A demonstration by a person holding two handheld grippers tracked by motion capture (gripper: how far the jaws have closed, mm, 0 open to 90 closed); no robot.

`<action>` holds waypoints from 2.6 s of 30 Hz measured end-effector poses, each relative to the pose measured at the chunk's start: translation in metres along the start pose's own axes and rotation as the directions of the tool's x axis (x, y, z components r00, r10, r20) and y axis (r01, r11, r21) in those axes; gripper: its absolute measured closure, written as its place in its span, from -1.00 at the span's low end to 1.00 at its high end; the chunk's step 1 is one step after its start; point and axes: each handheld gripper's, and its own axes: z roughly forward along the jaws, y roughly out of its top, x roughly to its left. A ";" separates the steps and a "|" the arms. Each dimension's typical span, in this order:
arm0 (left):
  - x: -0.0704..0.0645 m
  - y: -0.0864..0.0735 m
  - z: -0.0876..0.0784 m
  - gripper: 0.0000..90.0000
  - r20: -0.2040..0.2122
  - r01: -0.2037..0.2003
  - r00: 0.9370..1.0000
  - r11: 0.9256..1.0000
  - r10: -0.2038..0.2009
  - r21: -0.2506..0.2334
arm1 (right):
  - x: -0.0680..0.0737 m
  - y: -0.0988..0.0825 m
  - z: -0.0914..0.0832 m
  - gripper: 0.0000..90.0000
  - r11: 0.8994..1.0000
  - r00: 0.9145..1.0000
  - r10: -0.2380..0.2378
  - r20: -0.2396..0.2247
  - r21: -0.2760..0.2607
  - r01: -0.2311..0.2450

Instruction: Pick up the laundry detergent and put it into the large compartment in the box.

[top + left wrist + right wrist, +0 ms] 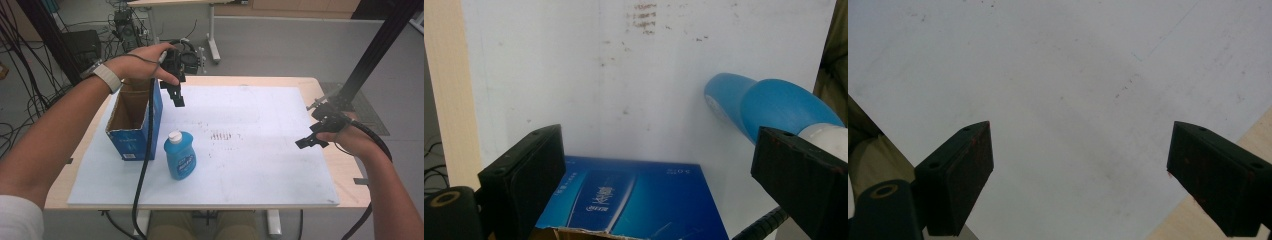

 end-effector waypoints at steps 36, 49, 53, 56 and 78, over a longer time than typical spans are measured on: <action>0.001 -0.013 -0.012 -0.64 0.063 0.273 0.961 0.962 -0.271 -0.029 | 0.002 -0.004 0.004 -0.75 1.000 1.000 0.002 0.001 -0.012 -0.002; 0.003 -0.001 -0.012 -0.72 0.076 0.340 0.937 0.940 -0.342 0.035 | 0.001 -0.003 0.005 -0.75 1.000 1.000 -0.014 -0.002 -0.024 0.014; 0.004 0.003 -0.012 -0.80 0.086 0.397 0.912 0.916 -0.401 0.063 | 0.000 -0.004 0.006 -0.75 1.000 1.000 -0.013 -0.003 -0.023 0.013; 0.002 0.003 -0.013 -0.80 0.081 0.410 0.907 0.910 -0.414 0.059 | 0.000 -0.004 0.006 -0.75 1.000 1.000 -0.017 -0.006 -0.024 0.017; -0.013 -0.009 -0.018 -0.80 0.125 0.573 0.808 0.818 -0.575 0.057 | -0.001 -0.004 0.009 -0.75 0.999 0.999 -0.036 -0.004 -0.025 0.036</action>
